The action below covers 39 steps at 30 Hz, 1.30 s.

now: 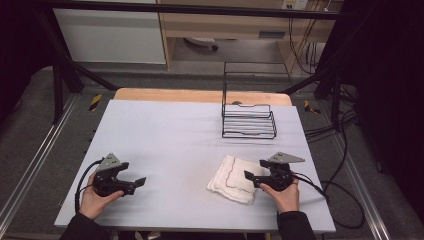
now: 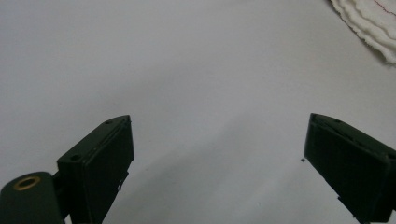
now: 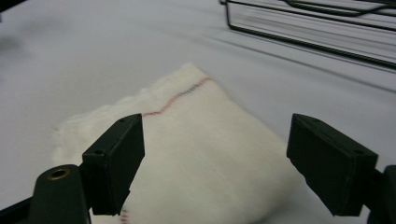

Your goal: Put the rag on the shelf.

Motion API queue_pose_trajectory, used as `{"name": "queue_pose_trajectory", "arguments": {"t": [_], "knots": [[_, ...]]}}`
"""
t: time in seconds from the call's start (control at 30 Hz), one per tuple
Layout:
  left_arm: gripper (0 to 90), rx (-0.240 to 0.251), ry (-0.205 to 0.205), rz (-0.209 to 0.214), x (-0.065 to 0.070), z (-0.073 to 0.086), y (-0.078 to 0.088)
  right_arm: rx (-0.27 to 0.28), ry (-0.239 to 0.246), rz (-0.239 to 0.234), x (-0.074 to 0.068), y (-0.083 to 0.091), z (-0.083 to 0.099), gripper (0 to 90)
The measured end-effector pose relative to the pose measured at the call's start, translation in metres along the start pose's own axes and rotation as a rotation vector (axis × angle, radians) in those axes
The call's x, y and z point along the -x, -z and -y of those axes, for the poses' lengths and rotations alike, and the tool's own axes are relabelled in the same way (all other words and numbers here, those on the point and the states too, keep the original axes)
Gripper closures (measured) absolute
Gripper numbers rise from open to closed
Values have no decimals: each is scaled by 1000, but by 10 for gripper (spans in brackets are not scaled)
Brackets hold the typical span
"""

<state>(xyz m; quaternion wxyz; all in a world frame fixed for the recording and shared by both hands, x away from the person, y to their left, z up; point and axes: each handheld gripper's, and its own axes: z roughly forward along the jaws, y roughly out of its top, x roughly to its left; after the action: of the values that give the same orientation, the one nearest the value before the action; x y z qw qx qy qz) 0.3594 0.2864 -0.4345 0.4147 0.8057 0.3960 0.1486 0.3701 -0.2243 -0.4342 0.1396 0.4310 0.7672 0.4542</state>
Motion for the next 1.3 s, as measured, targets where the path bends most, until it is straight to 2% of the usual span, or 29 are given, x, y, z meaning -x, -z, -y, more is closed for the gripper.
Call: {"name": "queue_pose_trajectory", "arguments": {"t": [0.07,0.13,0.2,0.3,0.37,0.5,0.73,0.93,1.0,1.07,1.17,1.3], "knots": [[84,2,5,-2,1,0,-1,-6,-12,37,9,3,3,196],[84,-2,8,-3,1,0,-3,-15,-47,72,16,5,6,216],[84,-7,0,-4,2,-1,-4,-22,-76,102,23,7,8,263],[85,-9,-2,-2,3,-1,-6,-42,-87,146,31,6,12,336],[86,-13,-6,-1,3,-1,-7,-46,-94,159,33,4,13,387],[92,-14,-1,1,3,-1,-8,-54,-93,152,35,-2,12,473],[97,-12,-1,7,4,-1,-8,-104,-100,124,32,-12,11,591],[101,-12,-6,7,6,-2,-9,-119,-136,97,33,-13,10,659],[102,-17,-7,6,6,-3,-10,-124,-147,77,33,-14,10,721],[104,-15,-2,5,7,-4,-11,-129,-159,67,33,-14,10,737],[106,-15,7,7,10,-6,-13,-128,-155,60,33,-14,9,774],[108,-20,-1,7,17,-10,-17,-130,-136,68,30,-14,8,798]]}}
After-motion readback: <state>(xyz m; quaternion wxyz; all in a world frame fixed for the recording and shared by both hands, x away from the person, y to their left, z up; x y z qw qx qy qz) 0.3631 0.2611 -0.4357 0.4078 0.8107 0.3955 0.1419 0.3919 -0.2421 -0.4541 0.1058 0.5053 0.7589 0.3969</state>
